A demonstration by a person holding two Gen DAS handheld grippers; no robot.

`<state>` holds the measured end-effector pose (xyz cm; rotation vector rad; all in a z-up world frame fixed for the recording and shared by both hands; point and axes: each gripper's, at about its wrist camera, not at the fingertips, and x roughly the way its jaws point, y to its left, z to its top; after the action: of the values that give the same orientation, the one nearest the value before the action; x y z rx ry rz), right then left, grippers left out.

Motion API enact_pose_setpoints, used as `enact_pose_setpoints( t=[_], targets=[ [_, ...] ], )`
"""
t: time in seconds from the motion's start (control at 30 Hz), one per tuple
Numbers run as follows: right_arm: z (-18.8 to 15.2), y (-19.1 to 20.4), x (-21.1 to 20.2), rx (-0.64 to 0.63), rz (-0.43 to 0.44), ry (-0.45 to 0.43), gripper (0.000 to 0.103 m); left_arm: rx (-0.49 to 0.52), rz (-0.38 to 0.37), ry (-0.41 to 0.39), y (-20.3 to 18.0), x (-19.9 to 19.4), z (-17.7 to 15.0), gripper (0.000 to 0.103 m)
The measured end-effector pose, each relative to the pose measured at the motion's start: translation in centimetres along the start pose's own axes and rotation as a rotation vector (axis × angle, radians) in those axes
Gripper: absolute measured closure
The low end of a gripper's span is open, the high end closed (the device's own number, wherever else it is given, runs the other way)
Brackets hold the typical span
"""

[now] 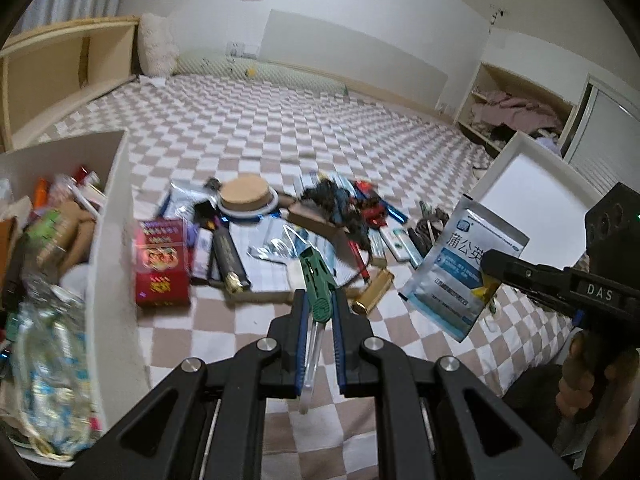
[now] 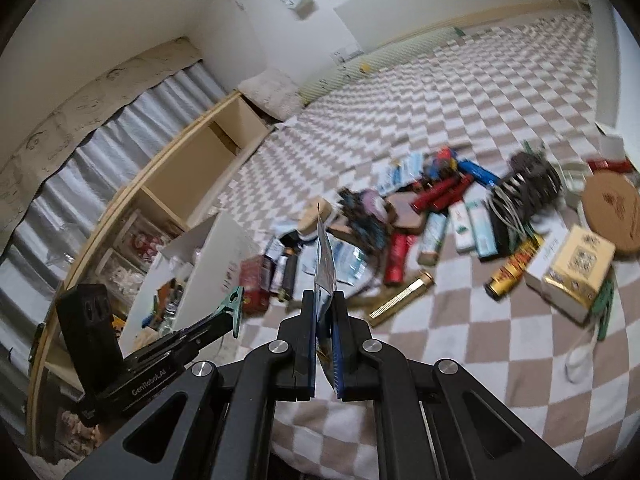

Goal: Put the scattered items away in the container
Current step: 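Carry the green clothespin in the left tool and white sachet in the right tool over the white box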

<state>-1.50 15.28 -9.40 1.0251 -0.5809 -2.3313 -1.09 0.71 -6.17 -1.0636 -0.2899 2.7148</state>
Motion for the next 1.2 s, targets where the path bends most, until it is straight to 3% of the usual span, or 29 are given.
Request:
enact_pose_setpoints(
  t=[0.63, 1.0, 1.2],
  targets=[
    [3.8, 6.9, -0.2, -0.087, 0.111, -0.071, 0.095, -0.051, 0.146, -0.147, 5.8, -8.1, 2.0, 0.091],
    [4.8, 12.0, 2.0, -0.168, 0.170, -0.049, 0.095, -0.071, 0.216, -0.189, 8.7, -11.1, 2.3, 0.091],
    [5.0, 14.4, 3.4, -0.215, 0.203, -0.023, 0.095, -0.047, 0.237, -0.168, 9.9, -11.9, 1.8, 0.091]
  ],
)
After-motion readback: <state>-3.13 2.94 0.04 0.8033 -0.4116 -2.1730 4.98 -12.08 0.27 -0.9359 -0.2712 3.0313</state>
